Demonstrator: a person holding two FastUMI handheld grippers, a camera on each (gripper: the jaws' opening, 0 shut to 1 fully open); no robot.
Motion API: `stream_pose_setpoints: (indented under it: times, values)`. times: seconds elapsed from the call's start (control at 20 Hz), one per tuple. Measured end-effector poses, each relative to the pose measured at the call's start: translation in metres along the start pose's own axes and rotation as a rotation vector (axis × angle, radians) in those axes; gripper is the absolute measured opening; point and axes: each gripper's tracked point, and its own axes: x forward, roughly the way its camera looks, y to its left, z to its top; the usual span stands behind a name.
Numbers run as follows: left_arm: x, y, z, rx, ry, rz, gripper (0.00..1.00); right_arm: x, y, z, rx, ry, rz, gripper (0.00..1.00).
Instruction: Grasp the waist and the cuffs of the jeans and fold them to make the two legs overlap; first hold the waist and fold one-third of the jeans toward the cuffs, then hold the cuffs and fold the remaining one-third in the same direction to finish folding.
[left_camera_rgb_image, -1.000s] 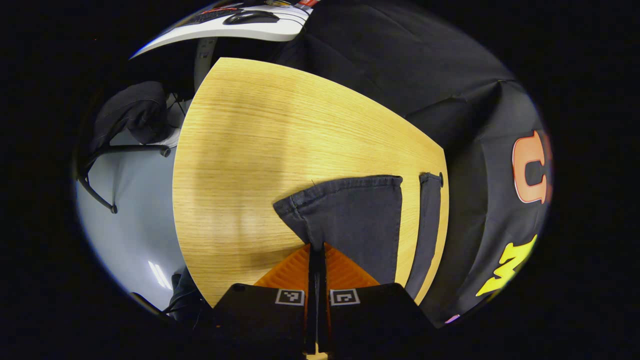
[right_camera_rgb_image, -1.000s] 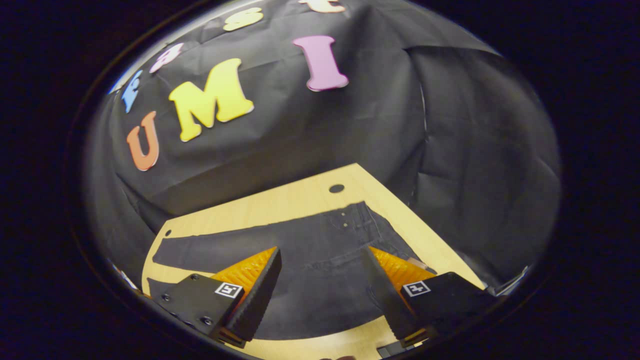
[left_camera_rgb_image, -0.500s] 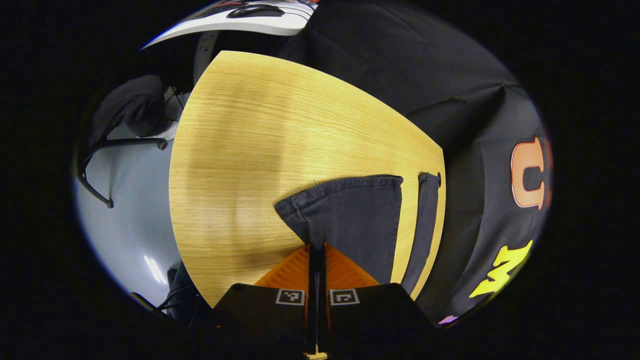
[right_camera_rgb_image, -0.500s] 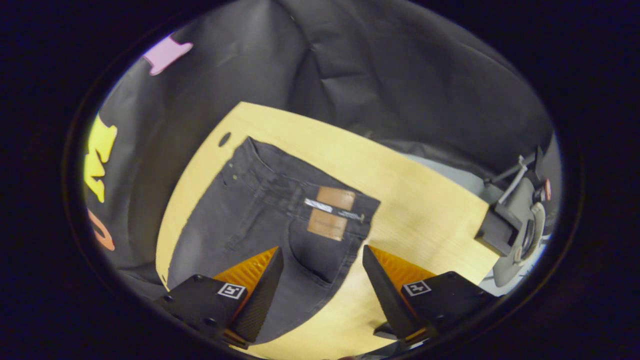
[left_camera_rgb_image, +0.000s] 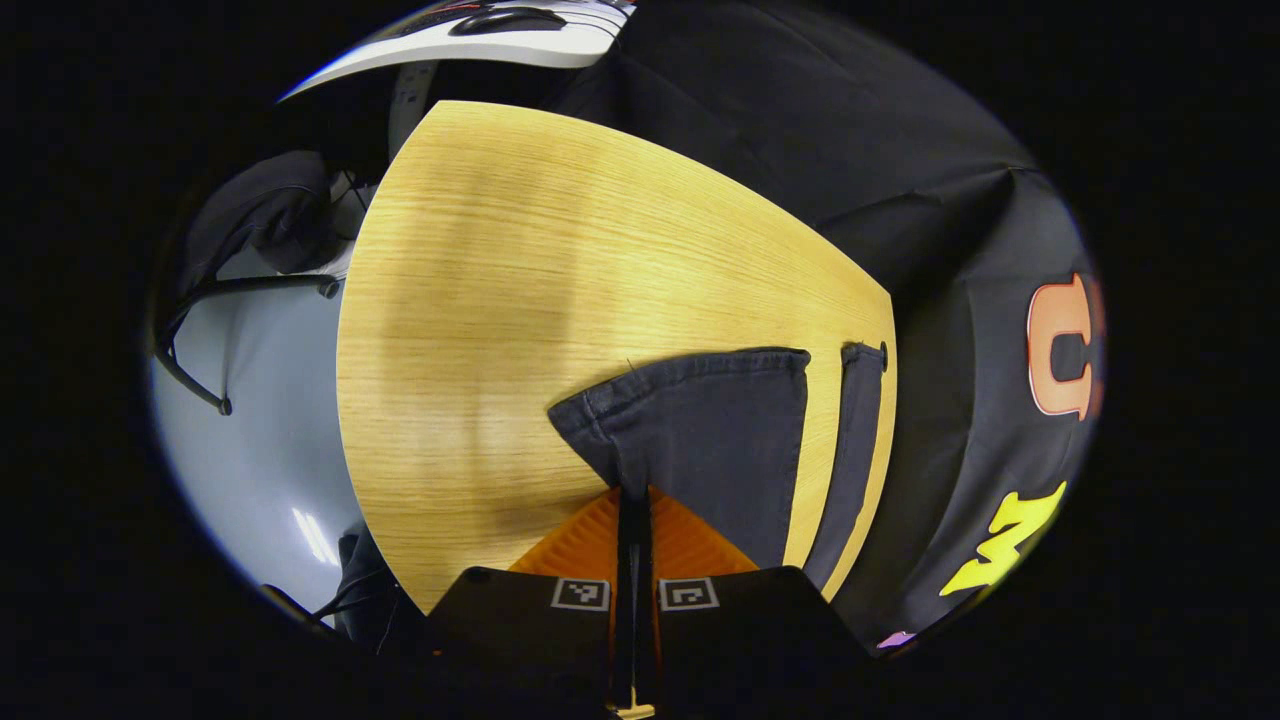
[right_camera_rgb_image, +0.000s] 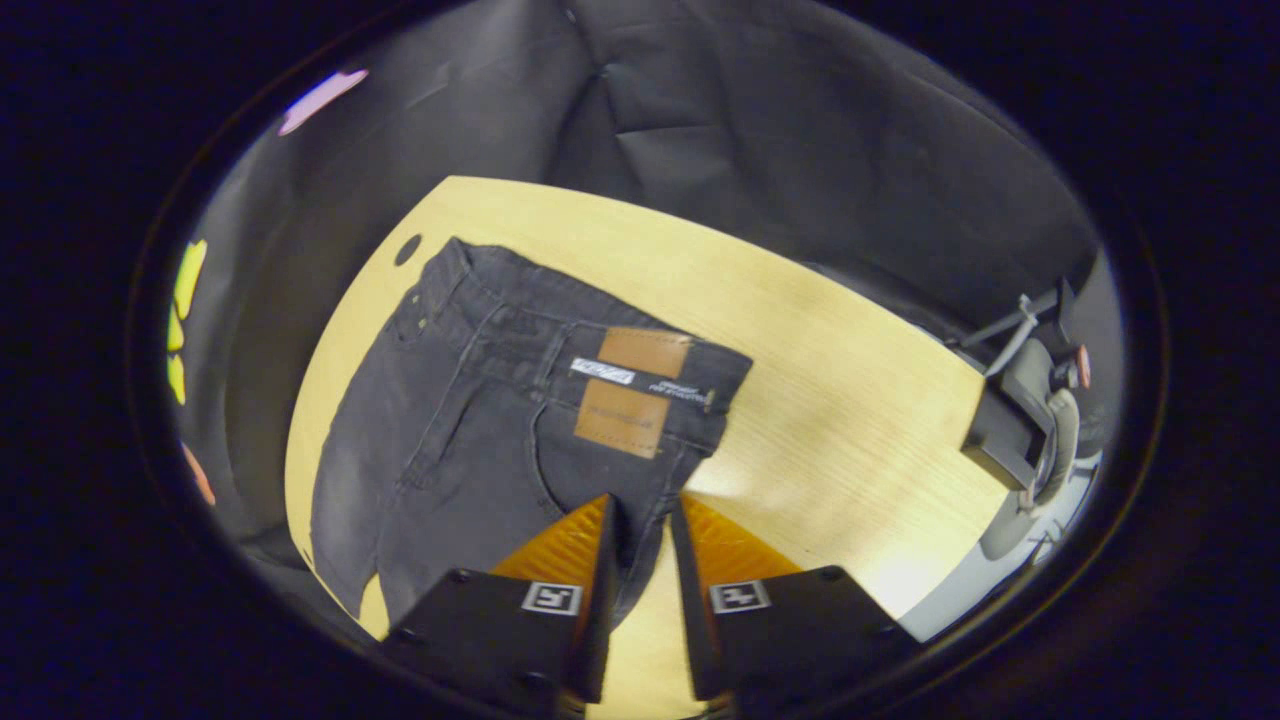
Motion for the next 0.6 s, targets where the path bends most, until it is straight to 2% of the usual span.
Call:
stream_pose_setpoints:
  times: [0.1,0.2,0.25,0.35,0.4,0.6]
  values:
    - [0.0,0.0,0.001,-0.02,0.004,-0.006,0.04,0.001,0.002,0.0,0.038,0.012,0.029,0.07]
    - [0.0,0.0,0.002,-0.052,0.024,-0.002,0.04,-0.001,0.004,0.001,0.06,0.022,0.068,0.07]
    - [-0.003,-0.005,0.001,-0.107,0.046,-0.014,0.04,-0.005,0.007,0.003,0.094,0.025,0.1,0.07]
    - [-0.016,-0.032,0.006,-0.234,0.072,-0.099,0.03,-0.023,0.015,0.01,0.136,0.025,0.185,0.04]
    - [-0.022,-0.041,0.008,-0.241,0.078,-0.112,0.03,-0.033,0.022,0.013,0.143,0.021,0.223,0.07]
    - [-0.037,-0.091,0.015,-0.187,0.075,-0.169,0.03,-0.072,0.066,0.036,0.191,-0.016,0.377,0.07]
